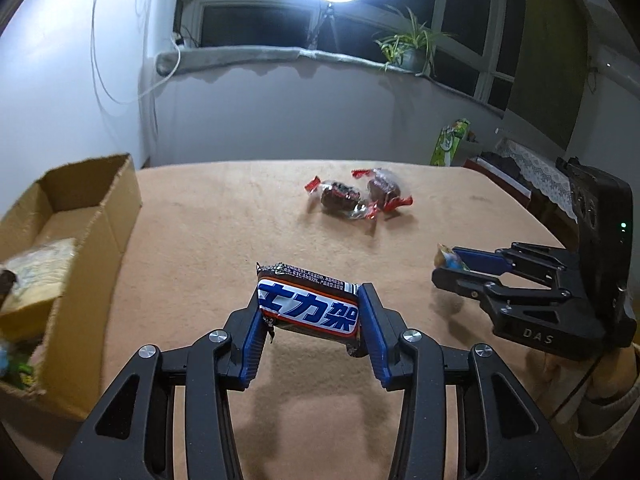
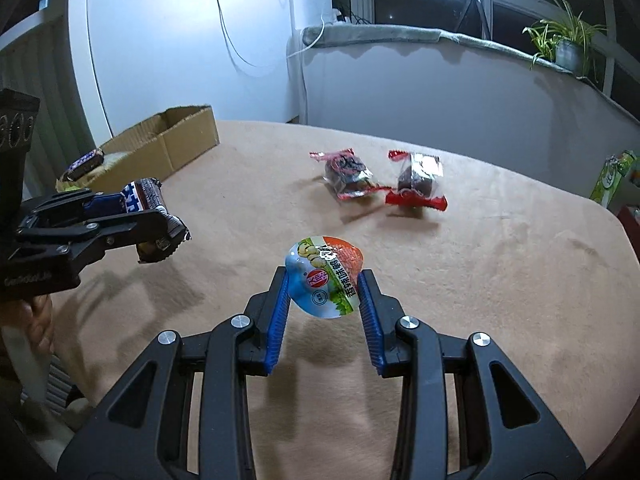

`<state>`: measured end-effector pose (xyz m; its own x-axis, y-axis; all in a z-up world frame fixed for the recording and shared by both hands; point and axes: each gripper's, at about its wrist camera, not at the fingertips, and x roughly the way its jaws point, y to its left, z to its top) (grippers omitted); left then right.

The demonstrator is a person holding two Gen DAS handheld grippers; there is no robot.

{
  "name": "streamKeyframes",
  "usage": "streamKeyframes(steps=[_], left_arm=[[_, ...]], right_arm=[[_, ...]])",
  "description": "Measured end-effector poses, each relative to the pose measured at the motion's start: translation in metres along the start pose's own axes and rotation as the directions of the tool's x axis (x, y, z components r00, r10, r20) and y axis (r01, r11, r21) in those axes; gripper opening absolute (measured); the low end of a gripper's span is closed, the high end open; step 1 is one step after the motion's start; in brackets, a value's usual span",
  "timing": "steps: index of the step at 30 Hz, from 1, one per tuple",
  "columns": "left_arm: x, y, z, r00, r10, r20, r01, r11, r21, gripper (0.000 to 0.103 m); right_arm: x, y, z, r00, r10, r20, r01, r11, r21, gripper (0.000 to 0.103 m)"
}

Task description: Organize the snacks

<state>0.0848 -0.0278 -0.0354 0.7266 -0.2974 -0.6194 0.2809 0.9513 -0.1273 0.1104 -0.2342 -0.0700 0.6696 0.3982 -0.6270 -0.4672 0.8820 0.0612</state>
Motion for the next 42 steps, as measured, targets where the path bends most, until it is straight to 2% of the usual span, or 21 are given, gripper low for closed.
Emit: streamKeyframes(steps=[8,17,28,42], left_arm=[[-0.038,-0.006,0.002,0.995,0.044,0.085,-0.046,0.999,0.022,0.042],[-0.073,0.011,-0.001,0.985,0.068,0.158,-0.069,0.998,0.000,0.042],[-0.092,0.048,-0.012,0.976,0.101,0.194,-0.089,0.994,-0.069,0.042],[-0.113,0.112,-0.032,0.960,0.202,0.194,-0.165,0.967,-0.193,0.042]], right_arm=[[-0.024,0.027,0.011,0.998,-0.011,0.058,0.013,0.999,-0.038,0.036],[-0.031,0.059,0.027,0.997,-0.011,0.078,0.018,0.995,-0.095,0.036],[-0.022,0.108,0.051,0.997,0.013,0.083,0.001,0.985,-0.175,0.036],[0.016,0.188,0.084,0.989,0.132,0.072,-0.107,0.954,-0.281,0.036]])
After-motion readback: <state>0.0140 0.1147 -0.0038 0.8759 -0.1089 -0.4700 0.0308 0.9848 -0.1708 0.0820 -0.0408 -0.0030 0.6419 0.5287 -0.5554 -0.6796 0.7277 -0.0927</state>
